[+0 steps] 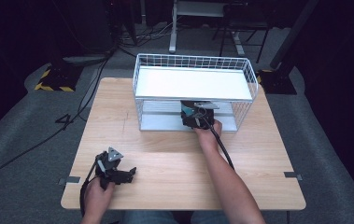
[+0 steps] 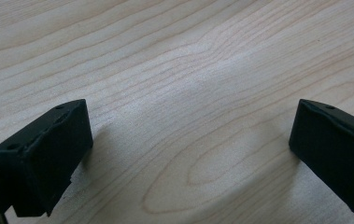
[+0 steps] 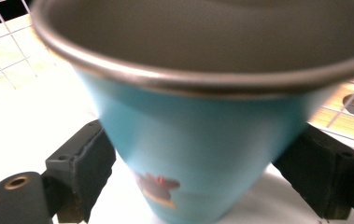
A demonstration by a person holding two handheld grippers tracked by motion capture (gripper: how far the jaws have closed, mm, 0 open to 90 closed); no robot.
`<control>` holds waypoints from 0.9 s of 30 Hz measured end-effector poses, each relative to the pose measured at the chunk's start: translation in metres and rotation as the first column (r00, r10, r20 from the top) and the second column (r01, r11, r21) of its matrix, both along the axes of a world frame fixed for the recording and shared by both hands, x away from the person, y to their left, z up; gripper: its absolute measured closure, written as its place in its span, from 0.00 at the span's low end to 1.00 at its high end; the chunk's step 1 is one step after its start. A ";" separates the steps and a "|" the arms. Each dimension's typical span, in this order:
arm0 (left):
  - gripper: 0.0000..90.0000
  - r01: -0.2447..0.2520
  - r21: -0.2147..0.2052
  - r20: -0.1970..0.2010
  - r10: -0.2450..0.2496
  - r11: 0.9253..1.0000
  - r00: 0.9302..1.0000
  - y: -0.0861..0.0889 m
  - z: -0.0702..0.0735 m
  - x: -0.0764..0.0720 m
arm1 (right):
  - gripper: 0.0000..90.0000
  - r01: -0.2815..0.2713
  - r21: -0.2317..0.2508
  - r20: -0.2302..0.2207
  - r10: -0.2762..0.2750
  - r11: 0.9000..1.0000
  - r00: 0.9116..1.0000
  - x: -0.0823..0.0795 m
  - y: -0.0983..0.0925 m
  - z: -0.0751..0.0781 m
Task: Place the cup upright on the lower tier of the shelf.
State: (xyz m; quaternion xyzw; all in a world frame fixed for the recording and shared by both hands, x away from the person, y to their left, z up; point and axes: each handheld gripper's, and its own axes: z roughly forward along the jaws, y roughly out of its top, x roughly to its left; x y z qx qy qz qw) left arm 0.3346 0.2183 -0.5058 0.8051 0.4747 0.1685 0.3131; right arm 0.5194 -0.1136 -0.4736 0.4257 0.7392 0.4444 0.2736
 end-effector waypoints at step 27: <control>0.00 0.002 0.002 0.003 -0.002 1.000 1.000 0.006 0.000 -0.008 | 0.16 -0.140 0.001 -0.005 0.140 0.990 0.990 -0.074 -0.040 0.046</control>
